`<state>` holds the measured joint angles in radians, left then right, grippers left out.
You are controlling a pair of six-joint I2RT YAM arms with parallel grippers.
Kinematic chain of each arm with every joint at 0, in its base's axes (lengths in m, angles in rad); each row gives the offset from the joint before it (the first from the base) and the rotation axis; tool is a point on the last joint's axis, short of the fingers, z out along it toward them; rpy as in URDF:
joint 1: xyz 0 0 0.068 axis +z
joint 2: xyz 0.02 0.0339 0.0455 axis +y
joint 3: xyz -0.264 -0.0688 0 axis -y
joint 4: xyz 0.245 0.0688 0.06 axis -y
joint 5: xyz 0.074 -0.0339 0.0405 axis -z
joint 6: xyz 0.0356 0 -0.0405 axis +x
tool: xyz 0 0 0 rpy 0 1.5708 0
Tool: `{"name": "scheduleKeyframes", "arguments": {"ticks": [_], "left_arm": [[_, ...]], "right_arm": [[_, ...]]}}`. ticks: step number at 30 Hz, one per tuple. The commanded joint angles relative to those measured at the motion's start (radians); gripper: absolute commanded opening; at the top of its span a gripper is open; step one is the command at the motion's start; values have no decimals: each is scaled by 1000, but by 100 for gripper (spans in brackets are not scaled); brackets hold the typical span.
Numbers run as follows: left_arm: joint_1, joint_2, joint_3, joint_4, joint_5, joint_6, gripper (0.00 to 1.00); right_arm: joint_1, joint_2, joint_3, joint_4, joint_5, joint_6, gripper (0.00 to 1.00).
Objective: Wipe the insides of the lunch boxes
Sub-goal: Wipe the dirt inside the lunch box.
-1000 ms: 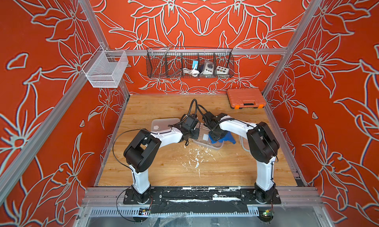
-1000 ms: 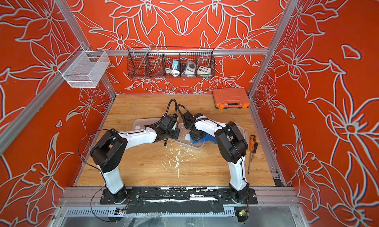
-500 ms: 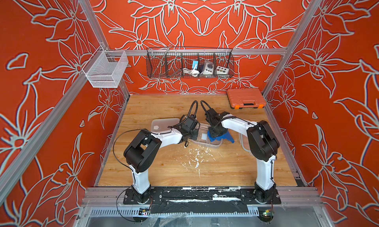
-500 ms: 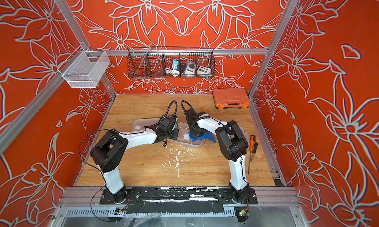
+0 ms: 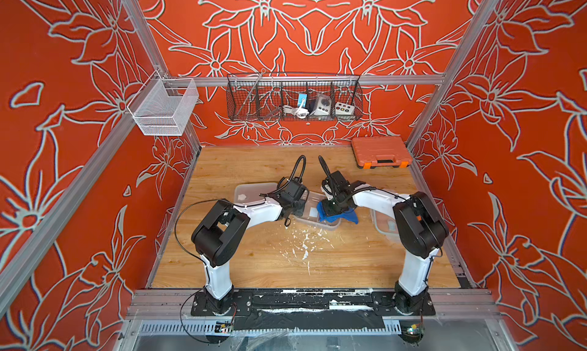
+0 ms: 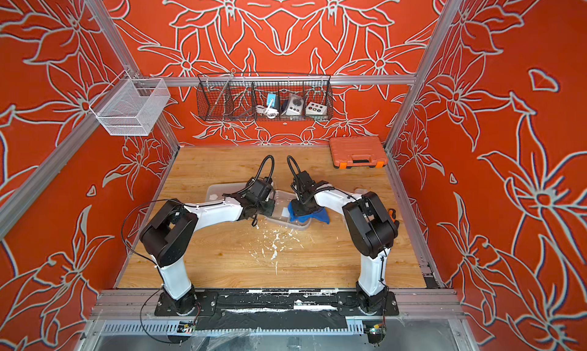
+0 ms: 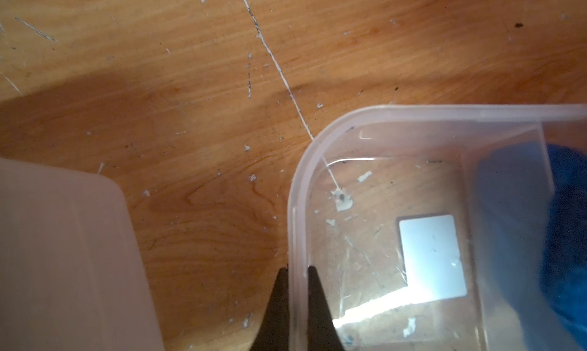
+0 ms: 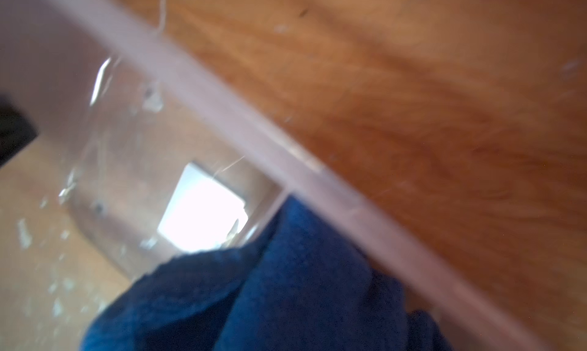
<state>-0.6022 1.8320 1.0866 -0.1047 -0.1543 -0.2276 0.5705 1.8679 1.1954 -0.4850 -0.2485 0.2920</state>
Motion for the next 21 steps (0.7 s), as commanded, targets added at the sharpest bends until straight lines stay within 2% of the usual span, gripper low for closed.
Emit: {"name": "scheduleKeyframes", "arguments": {"ticks": [1, 10, 15, 21], "left_arm": [[-5, 38, 47, -4, 36, 17, 0], [8, 63, 109, -50, 4, 36, 0], [19, 72, 119, -56, -23, 60, 0], [19, 60, 147, -53, -50, 120, 0]], "right_arm": [[52, 17, -46, -126, -220, -67, 0], [105, -47, -22, -231, -303, -122, 0], [88, -174, -8, -308, -145, -132, 0], [13, -371, 76, -356, -44, -109, 0]]}}
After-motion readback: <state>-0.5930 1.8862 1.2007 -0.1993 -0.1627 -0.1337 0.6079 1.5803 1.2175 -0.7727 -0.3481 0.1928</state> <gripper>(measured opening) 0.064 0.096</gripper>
